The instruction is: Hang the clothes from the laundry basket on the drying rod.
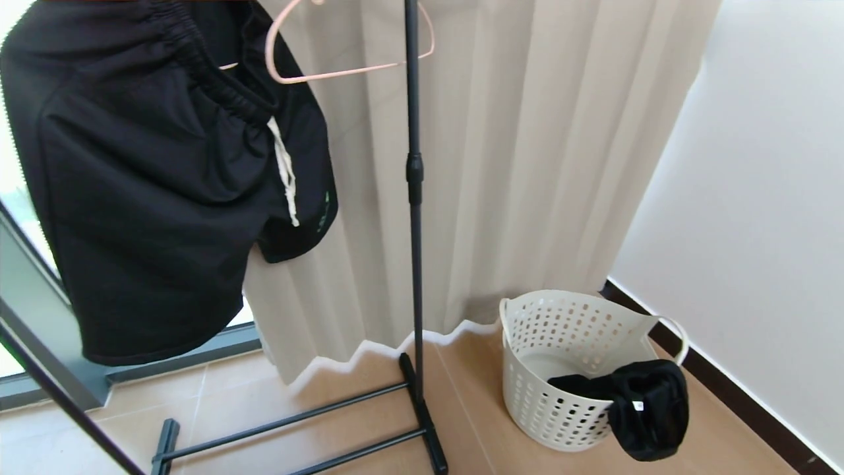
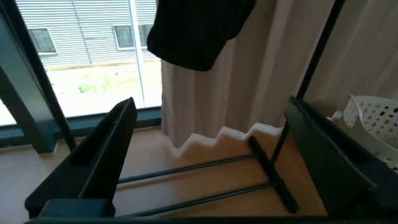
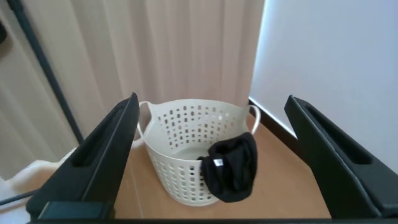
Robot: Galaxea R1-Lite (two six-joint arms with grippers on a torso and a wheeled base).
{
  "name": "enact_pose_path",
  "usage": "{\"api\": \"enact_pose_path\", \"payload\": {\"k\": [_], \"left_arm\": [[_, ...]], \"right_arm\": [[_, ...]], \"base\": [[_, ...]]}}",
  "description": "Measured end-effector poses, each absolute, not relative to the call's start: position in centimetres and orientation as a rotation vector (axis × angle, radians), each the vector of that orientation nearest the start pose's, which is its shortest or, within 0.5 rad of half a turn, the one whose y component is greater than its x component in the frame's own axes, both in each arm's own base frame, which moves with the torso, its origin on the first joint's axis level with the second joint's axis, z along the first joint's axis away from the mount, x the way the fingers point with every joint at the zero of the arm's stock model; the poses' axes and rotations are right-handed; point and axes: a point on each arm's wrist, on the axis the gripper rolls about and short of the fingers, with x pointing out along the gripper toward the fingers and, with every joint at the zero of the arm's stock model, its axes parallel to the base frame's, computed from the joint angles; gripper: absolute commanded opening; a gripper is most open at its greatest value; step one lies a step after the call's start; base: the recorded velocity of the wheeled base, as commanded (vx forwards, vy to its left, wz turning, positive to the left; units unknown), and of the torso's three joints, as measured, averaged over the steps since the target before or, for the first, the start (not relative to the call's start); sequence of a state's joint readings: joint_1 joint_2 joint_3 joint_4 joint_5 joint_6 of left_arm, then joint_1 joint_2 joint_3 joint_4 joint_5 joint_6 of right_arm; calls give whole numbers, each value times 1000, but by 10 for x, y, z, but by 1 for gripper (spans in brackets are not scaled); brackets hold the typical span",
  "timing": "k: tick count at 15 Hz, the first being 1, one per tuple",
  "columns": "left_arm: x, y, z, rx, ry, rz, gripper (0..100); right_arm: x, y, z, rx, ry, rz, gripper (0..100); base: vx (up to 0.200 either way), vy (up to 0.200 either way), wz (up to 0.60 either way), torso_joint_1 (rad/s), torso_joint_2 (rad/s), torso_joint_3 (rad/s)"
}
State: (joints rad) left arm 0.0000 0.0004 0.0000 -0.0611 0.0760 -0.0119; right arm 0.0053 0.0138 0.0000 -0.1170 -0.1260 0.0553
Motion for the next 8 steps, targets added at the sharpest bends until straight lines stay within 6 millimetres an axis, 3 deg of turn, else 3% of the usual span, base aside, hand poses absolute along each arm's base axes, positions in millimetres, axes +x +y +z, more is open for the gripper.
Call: {"api": "enact_pose_path", "payload": {"k": [8], "left_arm": [[-23, 2, 82, -14, -61, 76, 100]], "right_arm": [[-22, -3, 88, 62, -107, -118, 100]], "base": [[0, -200, 0, 2, 1, 4]]}}
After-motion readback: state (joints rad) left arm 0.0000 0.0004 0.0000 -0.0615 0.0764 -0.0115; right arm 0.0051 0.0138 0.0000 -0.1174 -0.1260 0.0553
